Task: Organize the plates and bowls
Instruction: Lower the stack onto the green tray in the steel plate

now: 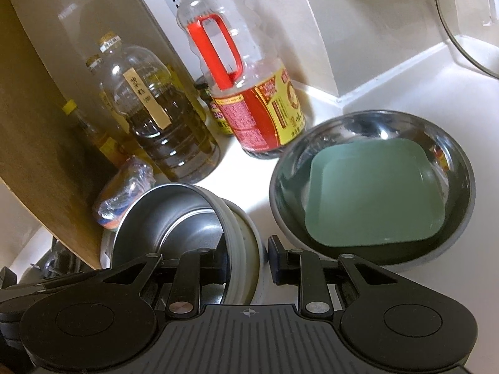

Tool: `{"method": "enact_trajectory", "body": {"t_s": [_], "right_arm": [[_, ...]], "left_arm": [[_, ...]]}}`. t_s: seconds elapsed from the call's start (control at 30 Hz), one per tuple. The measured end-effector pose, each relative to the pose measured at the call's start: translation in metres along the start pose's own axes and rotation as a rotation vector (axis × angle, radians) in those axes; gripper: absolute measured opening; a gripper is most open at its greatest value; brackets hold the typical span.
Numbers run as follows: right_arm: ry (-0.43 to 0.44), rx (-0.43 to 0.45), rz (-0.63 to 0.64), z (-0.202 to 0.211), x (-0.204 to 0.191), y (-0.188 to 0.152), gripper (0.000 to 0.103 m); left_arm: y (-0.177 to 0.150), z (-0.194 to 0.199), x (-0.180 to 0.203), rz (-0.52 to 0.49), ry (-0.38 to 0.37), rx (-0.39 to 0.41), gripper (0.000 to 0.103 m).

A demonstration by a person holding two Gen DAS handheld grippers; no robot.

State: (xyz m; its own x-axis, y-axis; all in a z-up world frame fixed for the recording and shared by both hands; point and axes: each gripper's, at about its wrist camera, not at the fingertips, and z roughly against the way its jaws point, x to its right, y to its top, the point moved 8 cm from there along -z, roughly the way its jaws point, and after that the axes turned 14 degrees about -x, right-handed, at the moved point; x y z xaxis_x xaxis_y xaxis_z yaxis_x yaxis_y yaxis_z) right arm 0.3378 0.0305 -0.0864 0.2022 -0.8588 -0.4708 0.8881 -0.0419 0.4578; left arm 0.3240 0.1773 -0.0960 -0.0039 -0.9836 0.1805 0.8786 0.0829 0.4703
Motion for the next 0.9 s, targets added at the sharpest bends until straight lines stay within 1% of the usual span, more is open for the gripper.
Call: {"method": "enact_trajectory", "body": {"t_s": [0.2, 0.47, 0.9], "right_arm": [[0.006, 0.035, 0.003, 0.008, -0.005, 0.010, 0.025], [-0.014, 0.091, -0.008, 0.026, 0.001, 0.023, 0.025], [-0.123, 0.186, -0.100, 0.064, 0.044, 0.045, 0.025]], "left_arm": [[0.012, 0.008, 0.004, -0.018, -0.002, 0.039, 0.025], [0.028, 0.015, 0.021, -0.064, -0.036, 0.073, 0.025], [0.061, 0.000, 0.081, -0.179, -0.138, 0.079, 0.026]]}}
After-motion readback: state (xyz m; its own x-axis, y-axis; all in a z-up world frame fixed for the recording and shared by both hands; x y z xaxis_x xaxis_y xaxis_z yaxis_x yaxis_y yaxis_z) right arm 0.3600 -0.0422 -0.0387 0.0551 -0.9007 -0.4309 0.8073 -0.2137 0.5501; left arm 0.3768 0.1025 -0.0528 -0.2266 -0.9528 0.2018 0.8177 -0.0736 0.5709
